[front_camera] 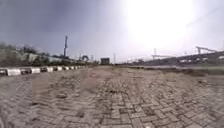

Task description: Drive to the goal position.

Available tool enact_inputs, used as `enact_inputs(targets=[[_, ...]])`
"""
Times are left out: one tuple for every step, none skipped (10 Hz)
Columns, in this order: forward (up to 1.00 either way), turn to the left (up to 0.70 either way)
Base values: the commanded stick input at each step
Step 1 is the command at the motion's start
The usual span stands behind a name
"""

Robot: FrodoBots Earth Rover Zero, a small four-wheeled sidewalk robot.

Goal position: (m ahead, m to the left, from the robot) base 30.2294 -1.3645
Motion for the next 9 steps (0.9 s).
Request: enact_inputs(targets=[[1.0,0.0],[1.0,0.0],[1.0,0.0],[1.0,0.0],[1.0,0.0],[1.0,0.0],[1.0,0.0],[1.0,0.0],[1.0,0.0]])
